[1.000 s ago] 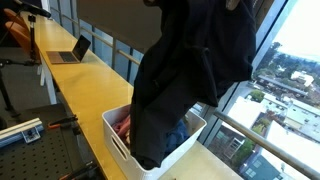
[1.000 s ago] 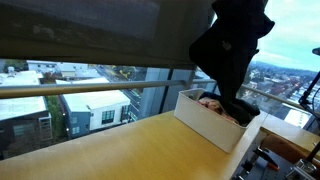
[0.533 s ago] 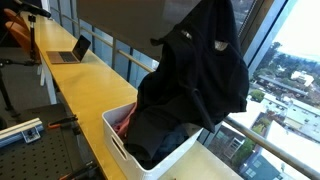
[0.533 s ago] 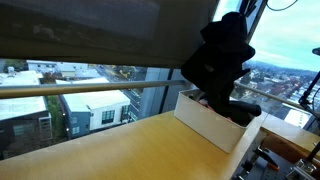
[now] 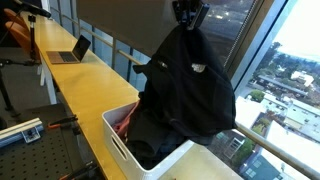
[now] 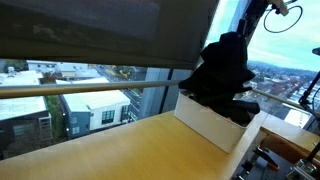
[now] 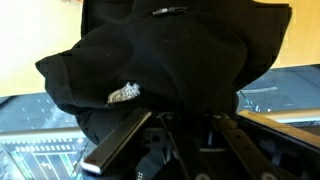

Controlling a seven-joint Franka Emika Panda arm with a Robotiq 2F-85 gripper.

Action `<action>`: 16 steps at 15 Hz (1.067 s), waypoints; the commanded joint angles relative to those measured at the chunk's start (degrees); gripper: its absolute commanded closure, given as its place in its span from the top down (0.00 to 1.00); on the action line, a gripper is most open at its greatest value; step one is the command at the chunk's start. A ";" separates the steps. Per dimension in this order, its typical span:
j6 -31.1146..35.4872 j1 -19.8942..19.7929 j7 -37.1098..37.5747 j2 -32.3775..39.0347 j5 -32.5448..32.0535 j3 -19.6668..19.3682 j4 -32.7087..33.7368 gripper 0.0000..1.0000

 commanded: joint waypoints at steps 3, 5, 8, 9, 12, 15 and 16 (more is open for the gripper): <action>7.23 -1.76 4.36 -10.85 0.67 2.27 -20.81 0.03; 10.04 -1.92 5.26 -13.34 1.05 2.42 -27.44 0.03; 17.96 -1.66 6.31 -16.22 1.07 2.78 -38.12 0.03; 21.80 -1.50 6.83 -16.68 1.05 3.05 -41.76 0.03; 35.32 -1.55 10.10 -18.33 -1.91 4.30 -53.22 0.03; 48.83 -3.49 17.47 -16.53 -11.81 5.21 -58.93 0.03; 51.80 -4.54 21.30 -15.68 -16.83 5.56 -59.55 0.03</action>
